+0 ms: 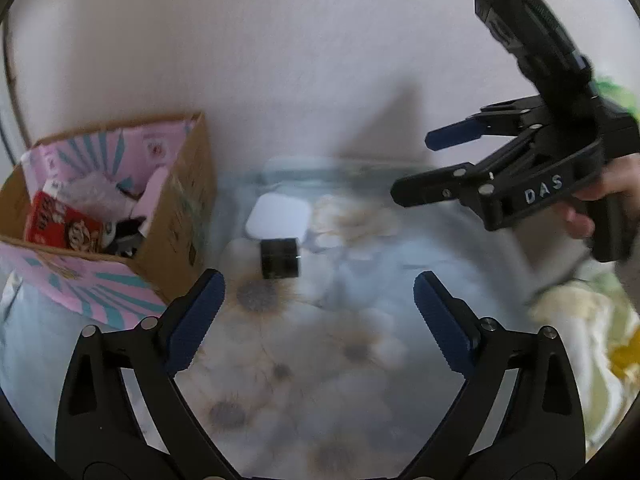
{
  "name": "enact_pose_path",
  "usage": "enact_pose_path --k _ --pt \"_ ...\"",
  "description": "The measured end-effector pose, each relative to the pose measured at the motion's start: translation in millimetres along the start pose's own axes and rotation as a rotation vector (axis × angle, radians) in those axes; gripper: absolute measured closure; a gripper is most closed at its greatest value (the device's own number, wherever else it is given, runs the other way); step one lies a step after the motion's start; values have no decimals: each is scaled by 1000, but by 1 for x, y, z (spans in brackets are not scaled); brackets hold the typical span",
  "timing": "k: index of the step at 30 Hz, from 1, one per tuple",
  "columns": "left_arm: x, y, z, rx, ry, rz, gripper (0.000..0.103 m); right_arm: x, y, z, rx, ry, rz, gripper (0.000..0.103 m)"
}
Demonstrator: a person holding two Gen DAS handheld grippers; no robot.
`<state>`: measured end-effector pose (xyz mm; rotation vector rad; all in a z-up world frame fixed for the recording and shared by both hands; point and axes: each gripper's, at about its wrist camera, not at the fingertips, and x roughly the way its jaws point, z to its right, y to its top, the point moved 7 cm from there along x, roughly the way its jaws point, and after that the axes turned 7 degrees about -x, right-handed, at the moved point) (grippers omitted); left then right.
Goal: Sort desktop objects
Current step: 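Move both tools back to the last items on the sheet, then grasp the white square case with the right tool while the left grasps the black round jar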
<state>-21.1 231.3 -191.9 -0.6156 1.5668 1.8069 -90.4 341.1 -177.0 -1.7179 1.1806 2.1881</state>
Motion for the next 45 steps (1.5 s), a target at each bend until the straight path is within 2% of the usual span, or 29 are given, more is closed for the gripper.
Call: enact_pose_path --k 4,8,11,14,17,23,26,28,30,31,32,36,45 --pt "35 -1 -12 -60 66 -7 12 45 4 1 -56 62 -29 32" --pt "53 1 -12 -60 78 -16 17 71 9 -6 -117 114 -49 38" --pt "63 2 -12 -49 92 -36 24 86 14 -14 -167 154 -64 41" --pt "68 3 -17 -62 75 -68 24 93 18 -17 -183 205 -74 41" --pt "70 4 -16 -28 80 -78 26 97 23 -23 -225 255 -81 41" --pt "83 3 -8 52 69 -99 26 107 29 -31 -280 264 -101 41" --pt "85 3 -10 61 78 -101 31 111 33 -34 -295 257 -99 41" --pt "85 1 -14 63 90 -104 39 112 36 -35 -295 257 -99 42" --pt "84 0 -22 57 100 -107 58 112 39 -36 -314 250 -96 44" --pt "85 -2 -27 44 97 -119 62 113 40 -37 -325 245 -103 44" --pt "85 -2 -29 32 83 -119 62 114 41 -38 -331 247 -109 44" --pt "85 -3 -29 62 106 -118 62 118 44 -44 -362 217 -112 45" --pt "81 -6 -28 73 82 -123 62 119 47 -50 -374 187 -113 47"
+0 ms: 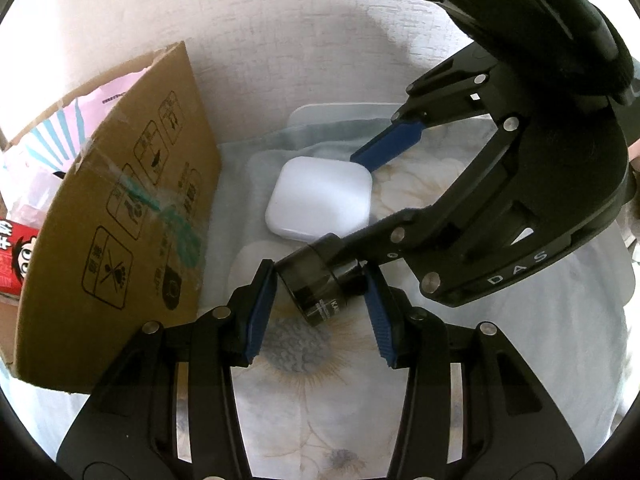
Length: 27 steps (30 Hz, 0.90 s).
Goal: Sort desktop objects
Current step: 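Grasp the white square case with the right tool while the left grasps the black round jar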
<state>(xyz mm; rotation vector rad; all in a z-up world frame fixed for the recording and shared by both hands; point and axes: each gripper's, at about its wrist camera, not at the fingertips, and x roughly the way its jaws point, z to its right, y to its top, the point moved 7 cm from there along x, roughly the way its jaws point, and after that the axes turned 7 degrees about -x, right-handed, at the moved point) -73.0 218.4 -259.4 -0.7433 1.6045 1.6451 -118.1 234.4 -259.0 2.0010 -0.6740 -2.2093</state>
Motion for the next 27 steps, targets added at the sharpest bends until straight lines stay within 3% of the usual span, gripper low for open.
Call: enact_pose_path --k 8,16,22,23,24,27 --pt "-17 -5 4 27 -35 2 62 -20 -2 -7 28 -26 17 47" --pt "-59 -2 15 107 -103 18 62 -69 6 -11 86 -87 54 47" --pt "-106 19 4 140 -168 36 62 -130 22 -46 130 -118 106 47" --pt "-113 23 0 140 -181 35 62 -138 9 -40 134 -122 114 47" --pt "-120 28 -5 141 -188 34 62 -153 13 -27 140 -121 122 47" --pt "-140 45 -24 148 -186 50 62 -163 44 -43 149 -138 144 47"
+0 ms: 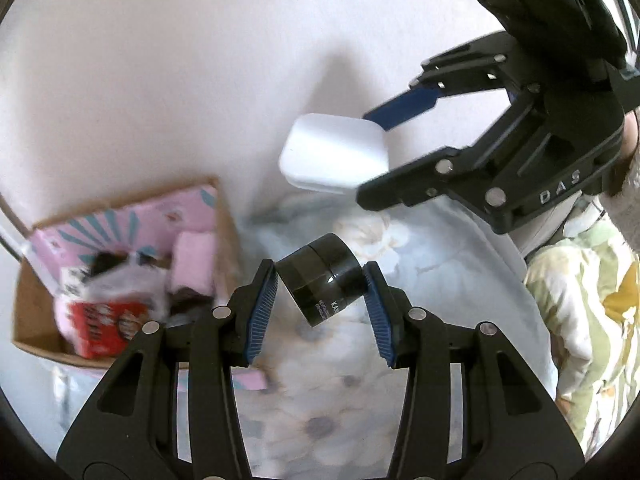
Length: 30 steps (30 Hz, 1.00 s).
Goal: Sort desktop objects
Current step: 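Carry the white case and black jar with both tools over the box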
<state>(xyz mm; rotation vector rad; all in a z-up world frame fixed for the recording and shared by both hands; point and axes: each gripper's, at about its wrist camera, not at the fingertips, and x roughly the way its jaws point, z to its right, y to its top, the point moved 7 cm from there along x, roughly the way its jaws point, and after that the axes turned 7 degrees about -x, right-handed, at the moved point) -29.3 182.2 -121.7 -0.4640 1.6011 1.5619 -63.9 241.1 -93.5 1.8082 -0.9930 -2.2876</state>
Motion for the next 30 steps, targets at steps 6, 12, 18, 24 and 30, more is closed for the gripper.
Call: enact_pose_path --k 6,12,18,24,30 --pt "-32 27 -51 -4 39 36 62 -12 49 3 -8 -19 32 47" --pt "-41 49 -132 -36 78 36 62 3 99 -12 -3 -15 57 47" --pt "-35 50 -207 -98 114 -8 62 27 129 -23 41 6 58 47" --pt "-19 42 -262 -137 152 -45 62 67 145 -35 100 33 33 46" --pt "-19 38 -274 -122 168 -72 62 97 148 -44 144 49 -2 46"
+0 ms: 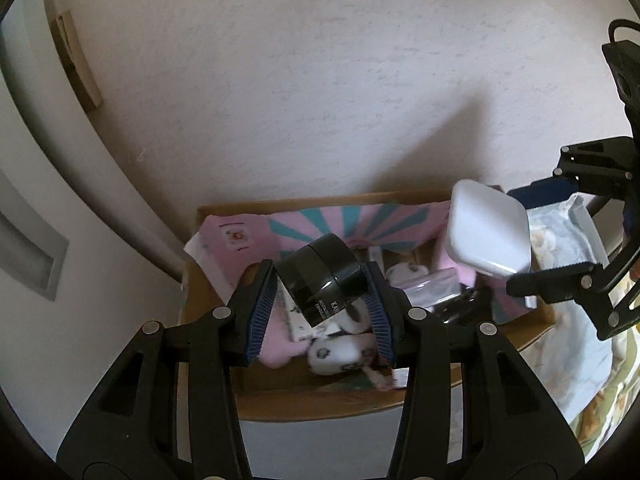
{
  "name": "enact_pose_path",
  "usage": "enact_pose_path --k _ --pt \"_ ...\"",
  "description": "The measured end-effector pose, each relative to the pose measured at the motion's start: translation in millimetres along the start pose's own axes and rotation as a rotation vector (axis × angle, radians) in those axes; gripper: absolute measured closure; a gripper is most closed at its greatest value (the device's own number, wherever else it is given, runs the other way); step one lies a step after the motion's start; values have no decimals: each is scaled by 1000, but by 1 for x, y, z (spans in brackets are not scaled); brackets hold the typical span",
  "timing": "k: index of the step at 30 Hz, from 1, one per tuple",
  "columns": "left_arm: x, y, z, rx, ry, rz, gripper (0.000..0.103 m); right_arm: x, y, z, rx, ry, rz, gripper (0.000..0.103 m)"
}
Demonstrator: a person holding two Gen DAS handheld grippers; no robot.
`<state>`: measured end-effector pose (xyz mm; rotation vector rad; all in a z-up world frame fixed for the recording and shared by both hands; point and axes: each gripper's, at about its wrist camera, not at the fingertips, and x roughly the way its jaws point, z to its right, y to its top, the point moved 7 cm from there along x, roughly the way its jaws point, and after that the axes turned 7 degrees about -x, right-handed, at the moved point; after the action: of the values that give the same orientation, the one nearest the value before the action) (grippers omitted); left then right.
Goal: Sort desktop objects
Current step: 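Carry the white case and black jar with both tools over the box, then open both tools to drop the white case and black jar into the box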
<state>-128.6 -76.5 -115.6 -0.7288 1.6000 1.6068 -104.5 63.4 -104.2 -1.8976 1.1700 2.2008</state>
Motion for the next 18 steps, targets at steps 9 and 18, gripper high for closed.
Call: enact_pose_path --k 9,18 --pt "-1 8 -10 30 62 69 0 10 -16 4 109 -44 -52 7" --pt "-20 16 1 19 29 101 0 -4 -22 5 256 -163 -18 1"
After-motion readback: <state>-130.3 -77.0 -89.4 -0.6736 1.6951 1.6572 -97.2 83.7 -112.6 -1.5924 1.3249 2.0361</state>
